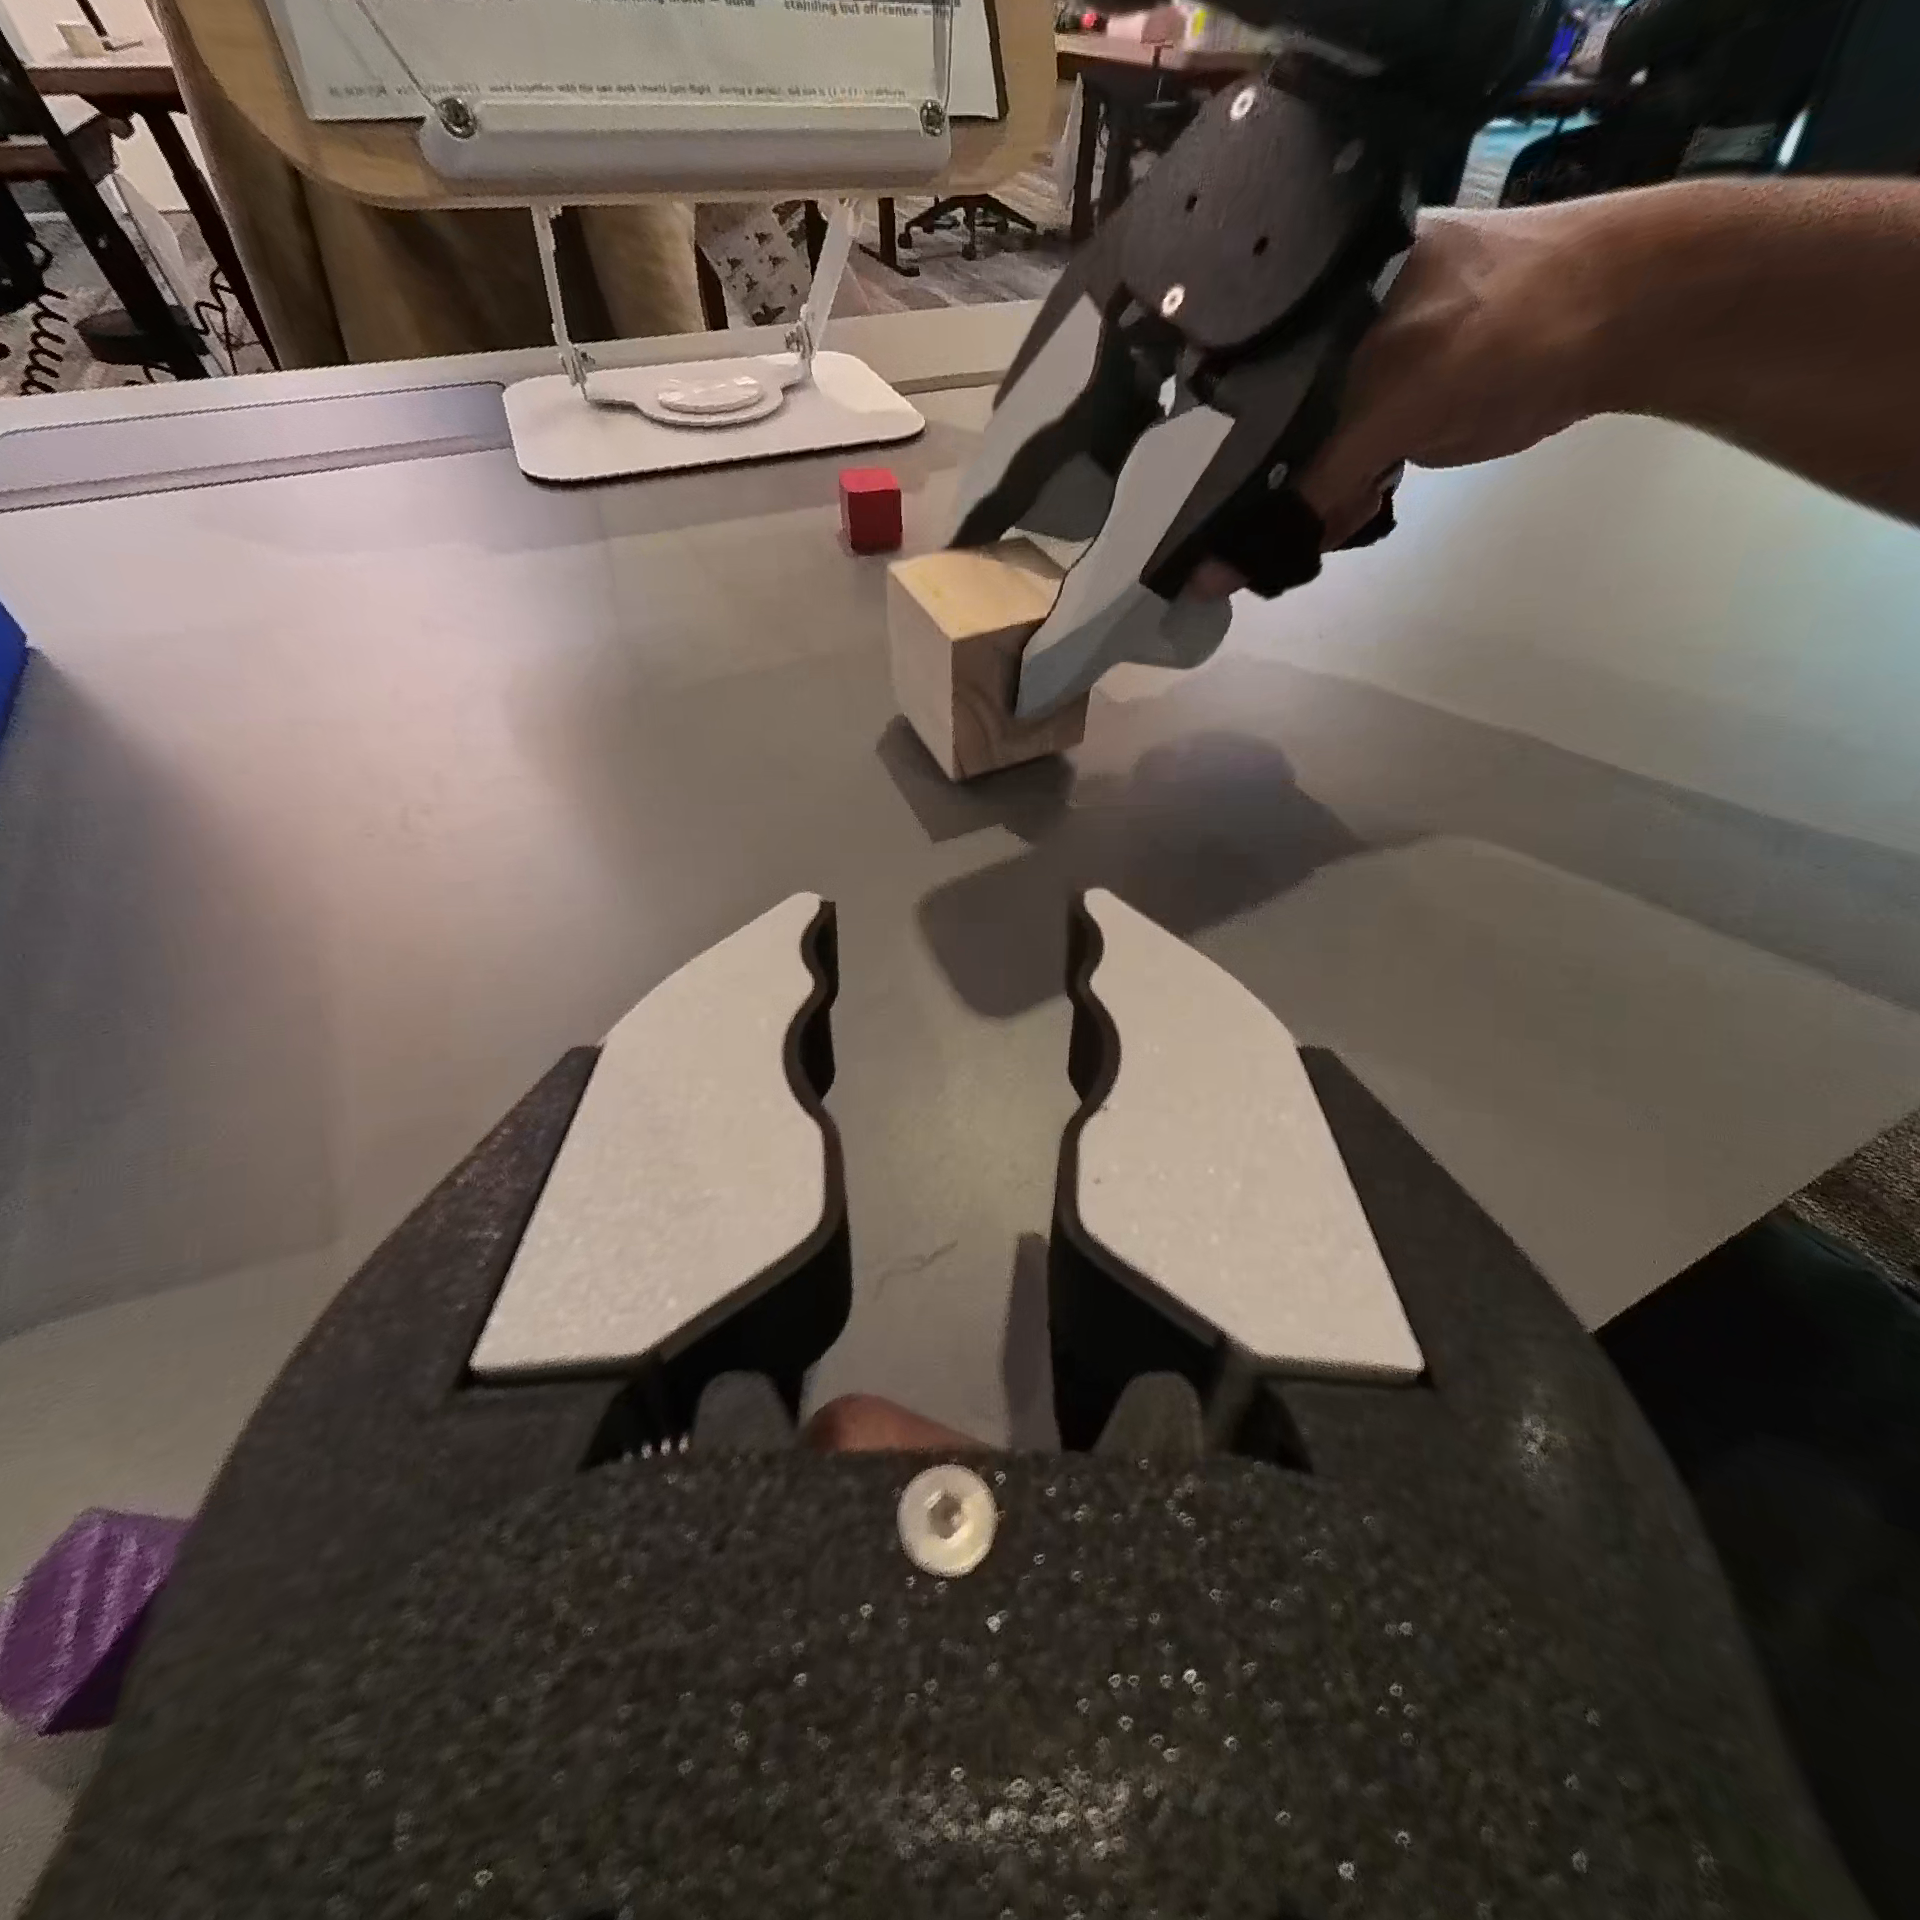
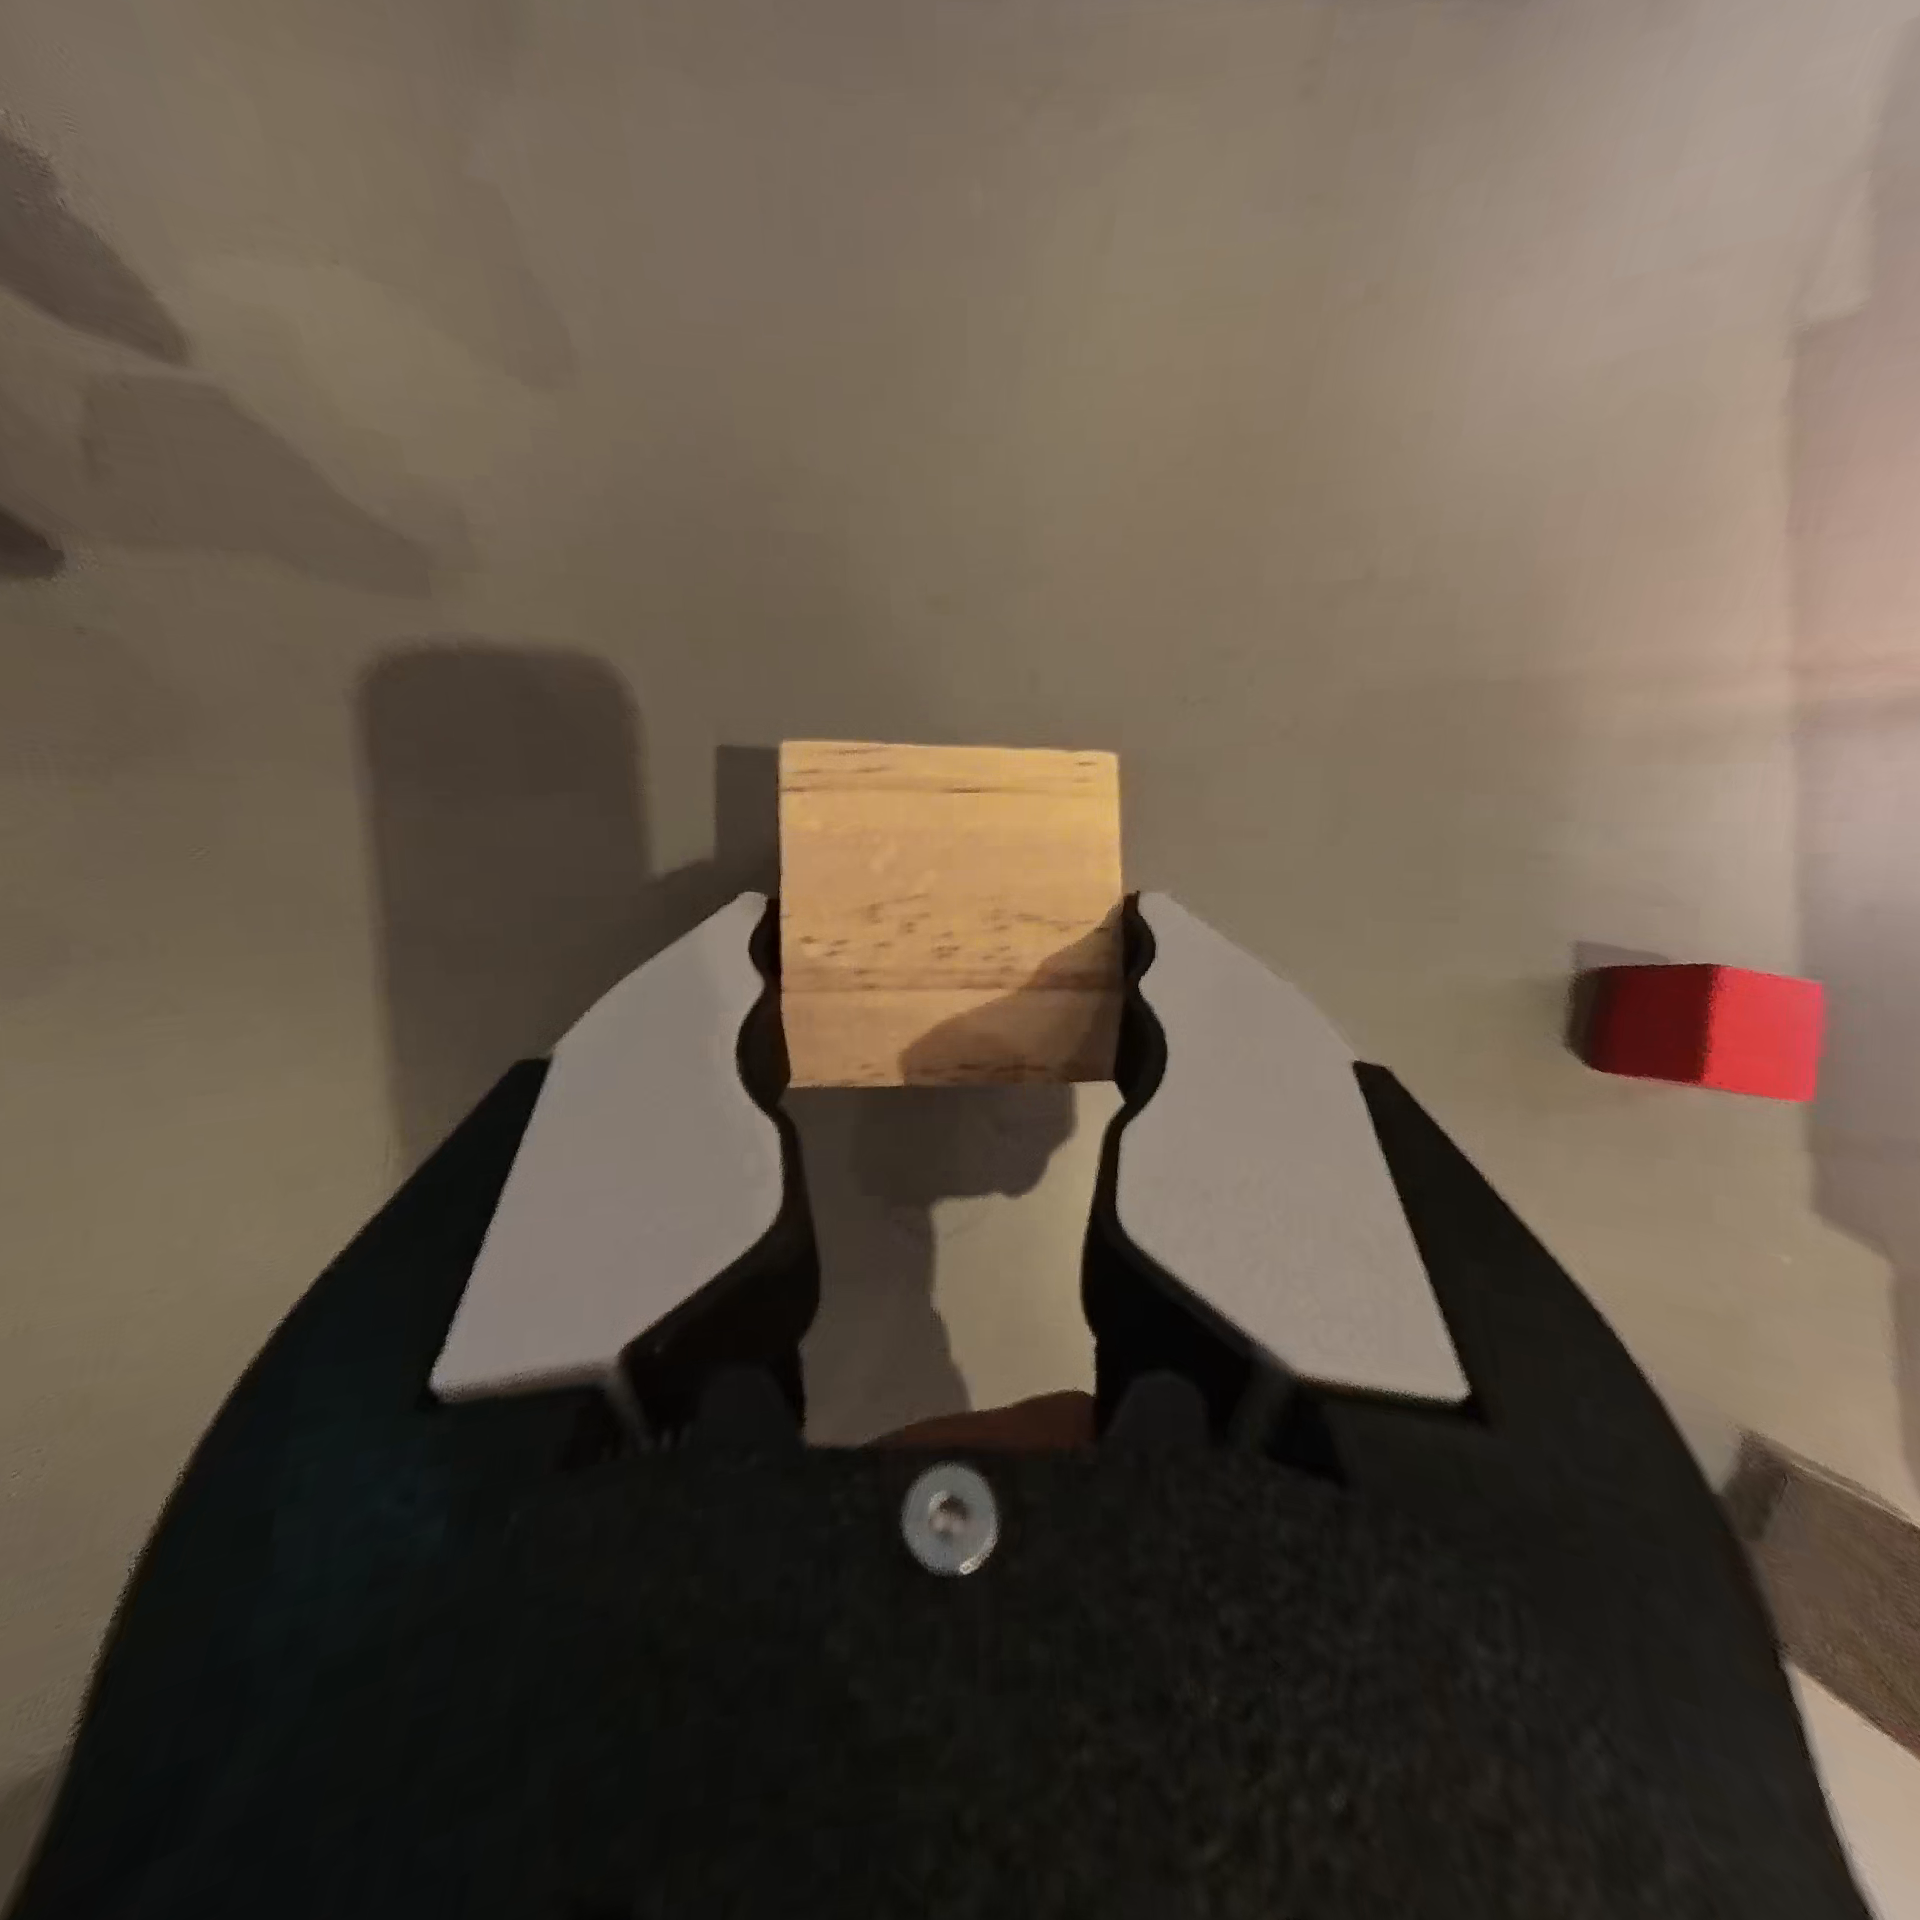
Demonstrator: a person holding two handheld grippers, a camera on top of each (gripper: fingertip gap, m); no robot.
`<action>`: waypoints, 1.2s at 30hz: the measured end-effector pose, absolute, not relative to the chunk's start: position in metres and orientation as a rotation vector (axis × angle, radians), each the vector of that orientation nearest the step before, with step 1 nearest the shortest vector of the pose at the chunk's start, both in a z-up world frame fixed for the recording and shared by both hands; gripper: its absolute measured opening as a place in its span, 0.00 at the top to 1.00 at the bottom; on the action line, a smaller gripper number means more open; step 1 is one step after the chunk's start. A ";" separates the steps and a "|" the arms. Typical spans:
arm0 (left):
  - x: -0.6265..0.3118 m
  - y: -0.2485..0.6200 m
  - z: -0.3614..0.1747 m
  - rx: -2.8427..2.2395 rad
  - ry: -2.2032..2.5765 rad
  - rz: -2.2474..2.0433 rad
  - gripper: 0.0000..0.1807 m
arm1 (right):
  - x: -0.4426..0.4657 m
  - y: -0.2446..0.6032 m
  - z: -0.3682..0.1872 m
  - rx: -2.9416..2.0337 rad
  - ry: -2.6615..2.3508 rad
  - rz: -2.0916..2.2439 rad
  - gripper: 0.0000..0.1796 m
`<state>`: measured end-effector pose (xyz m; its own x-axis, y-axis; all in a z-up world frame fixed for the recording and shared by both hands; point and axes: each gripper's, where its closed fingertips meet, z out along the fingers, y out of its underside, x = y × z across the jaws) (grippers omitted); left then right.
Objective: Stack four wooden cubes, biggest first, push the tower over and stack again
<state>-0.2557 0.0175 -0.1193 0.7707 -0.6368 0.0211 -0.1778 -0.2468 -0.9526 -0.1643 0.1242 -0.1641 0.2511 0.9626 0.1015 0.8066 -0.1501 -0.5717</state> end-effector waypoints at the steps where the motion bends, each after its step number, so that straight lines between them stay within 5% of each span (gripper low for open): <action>1: -0.255 0.017 -0.120 -1.803 0.635 -0.492 0.77 | -0.165 0.122 -0.166 -2.006 -1.610 0.412 0.66; 5: -0.254 0.016 -0.122 -1.810 0.647 -0.493 0.77 | -0.161 0.131 -0.131 -1.949 -1.497 0.443 0.61; 10: -0.256 0.016 -0.127 -1.833 0.650 -0.499 0.76 | -0.071 0.210 -0.039 -1.916 -0.876 0.305 0.68; 22: -0.254 0.015 -0.131 -1.842 0.679 -0.489 0.76 | 0.037 0.291 -0.161 -2.240 -0.838 0.098 0.63; 25: -0.251 0.015 -0.133 -1.852 0.696 -0.491 0.77 | 0.036 0.293 -0.177 -2.262 -0.911 0.118 0.74; 36: -0.251 0.015 -0.134 -1.862 0.694 -0.519 0.77 | -0.085 0.198 -0.074 -1.908 -1.293 0.298 0.74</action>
